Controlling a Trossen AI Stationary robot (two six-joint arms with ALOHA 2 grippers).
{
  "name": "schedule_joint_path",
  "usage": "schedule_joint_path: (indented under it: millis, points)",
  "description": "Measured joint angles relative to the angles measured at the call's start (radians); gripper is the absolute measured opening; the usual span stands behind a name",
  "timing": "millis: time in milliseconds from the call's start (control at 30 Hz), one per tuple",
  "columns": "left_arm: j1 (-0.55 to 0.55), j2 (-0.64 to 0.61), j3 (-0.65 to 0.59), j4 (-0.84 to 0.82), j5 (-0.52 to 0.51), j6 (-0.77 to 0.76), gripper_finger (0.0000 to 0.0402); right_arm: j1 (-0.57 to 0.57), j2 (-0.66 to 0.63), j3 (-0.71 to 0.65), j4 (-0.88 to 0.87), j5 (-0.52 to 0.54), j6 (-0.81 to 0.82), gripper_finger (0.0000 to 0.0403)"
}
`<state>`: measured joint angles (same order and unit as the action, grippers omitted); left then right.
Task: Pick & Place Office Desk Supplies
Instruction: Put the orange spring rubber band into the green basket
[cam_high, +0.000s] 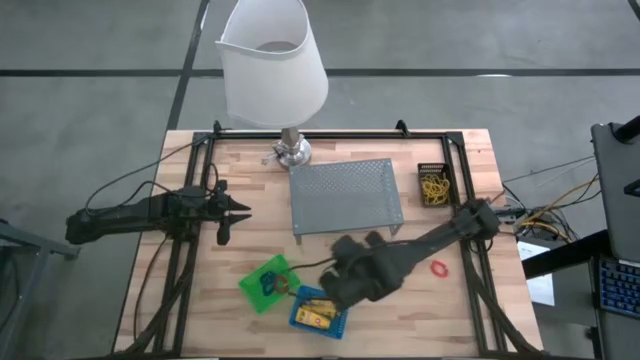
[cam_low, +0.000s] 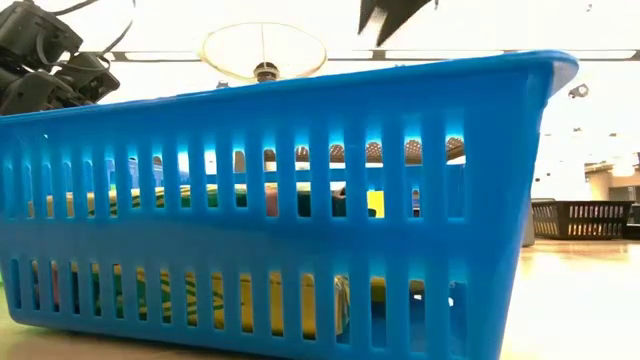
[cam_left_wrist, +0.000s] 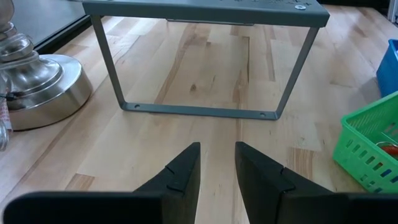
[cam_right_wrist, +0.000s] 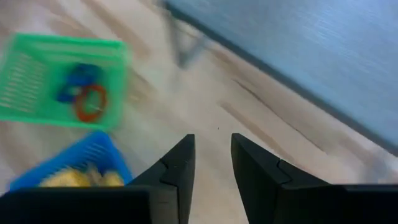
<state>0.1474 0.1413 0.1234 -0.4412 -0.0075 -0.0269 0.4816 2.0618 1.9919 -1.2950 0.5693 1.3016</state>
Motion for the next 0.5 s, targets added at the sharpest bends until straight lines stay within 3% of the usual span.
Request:
schedule_joint_path:
  millis: [200, 367, 500]
  points:
    - [0.000, 0.000, 0.000, 0.000, 0.000, 0.000, 0.0106, 0.066, -0.058, -0.006, -0.275, -0.132, 0.338, 0.0107]
    - [0.000, 0.000, 0.000, 0.000, 0.000, 0.000, 0.0106, 0.120, -0.106, -0.082, -0.276, -0.243, 0.492, 0.0111]
    - [0.000, 0.004, 0.000, 0.000, 0.000, 0.000, 0.0106, 0.151, -0.175, -0.237, -0.281, -0.343, 0.672, 0.0111]
